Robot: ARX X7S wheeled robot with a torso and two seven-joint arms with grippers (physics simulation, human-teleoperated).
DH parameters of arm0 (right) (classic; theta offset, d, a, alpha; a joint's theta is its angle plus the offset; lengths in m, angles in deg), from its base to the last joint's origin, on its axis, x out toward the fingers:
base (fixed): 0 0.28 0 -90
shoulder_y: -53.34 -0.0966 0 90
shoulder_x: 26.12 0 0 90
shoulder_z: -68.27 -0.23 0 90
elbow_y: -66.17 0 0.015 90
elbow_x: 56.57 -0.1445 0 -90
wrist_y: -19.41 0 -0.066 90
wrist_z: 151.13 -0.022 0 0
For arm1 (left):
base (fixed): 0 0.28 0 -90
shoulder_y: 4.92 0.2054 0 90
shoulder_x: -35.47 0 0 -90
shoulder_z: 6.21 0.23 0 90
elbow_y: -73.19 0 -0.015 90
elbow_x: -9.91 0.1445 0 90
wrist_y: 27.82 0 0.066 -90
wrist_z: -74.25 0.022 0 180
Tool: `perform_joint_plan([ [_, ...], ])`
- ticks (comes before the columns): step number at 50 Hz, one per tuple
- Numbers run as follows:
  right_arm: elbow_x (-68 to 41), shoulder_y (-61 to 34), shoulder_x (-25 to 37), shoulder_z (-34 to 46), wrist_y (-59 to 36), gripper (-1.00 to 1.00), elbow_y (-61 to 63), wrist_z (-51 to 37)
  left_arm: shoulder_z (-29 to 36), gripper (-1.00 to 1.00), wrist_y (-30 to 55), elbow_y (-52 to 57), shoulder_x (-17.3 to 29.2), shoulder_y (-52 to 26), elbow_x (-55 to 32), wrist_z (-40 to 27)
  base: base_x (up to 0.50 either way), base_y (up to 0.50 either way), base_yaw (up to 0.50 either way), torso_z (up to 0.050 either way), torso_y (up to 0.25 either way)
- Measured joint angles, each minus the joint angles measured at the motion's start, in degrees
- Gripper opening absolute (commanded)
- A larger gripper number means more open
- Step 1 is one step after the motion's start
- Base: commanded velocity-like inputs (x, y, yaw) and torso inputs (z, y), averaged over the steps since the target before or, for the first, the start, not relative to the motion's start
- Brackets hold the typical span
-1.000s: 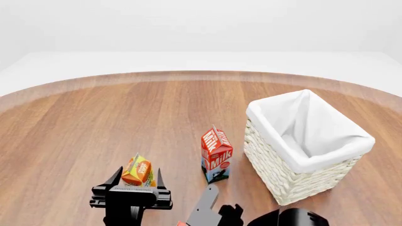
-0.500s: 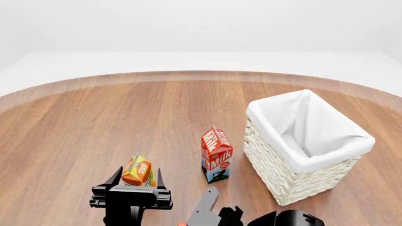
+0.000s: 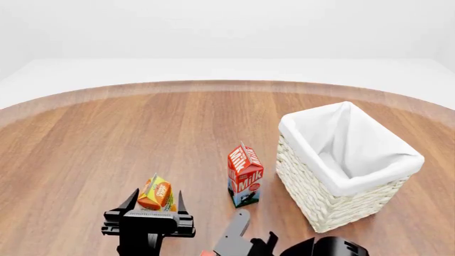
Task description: Pick up the cream cheese box and the butter, and put them in the basket.
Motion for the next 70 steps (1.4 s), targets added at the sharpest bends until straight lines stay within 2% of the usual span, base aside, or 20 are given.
perform_joint_plan([
  [9,-3.66,0.04,0.98,-2.29,-1.27,-1.0,2.49,-2.96,0.07,1.0,-0.02,-0.01,0.04,-0.02,-0.04,-0.05,0.0,0.0,0.0,0.0,0.0],
  [25,-17.18,-2.17,3.55,-11.22,-5.58,-1.0,11.84,-15.84,0.18,1.0,-0.07,-0.02,0.1,-0.06,-0.12,-0.13,0.0,0.0,0.0,0.0,0.0],
  [42,-31.63,-6.22,6.85,-17.2,-6.79,-1.0,16.54,-26.69,-0.05,1.0,-0.17,0.26,0.23,-0.32,0.04,-0.27,0.0,0.0,0.0,0.0,0.001],
  [70,-40.3,-12.04,9.49,-20.85,-5.85,-1.0,17.19,-32.85,0.34,1.0,-0.21,0.05,0.31,-0.28,-0.23,-0.39,0.0,0.0,0.0,0.0,0.001],
])
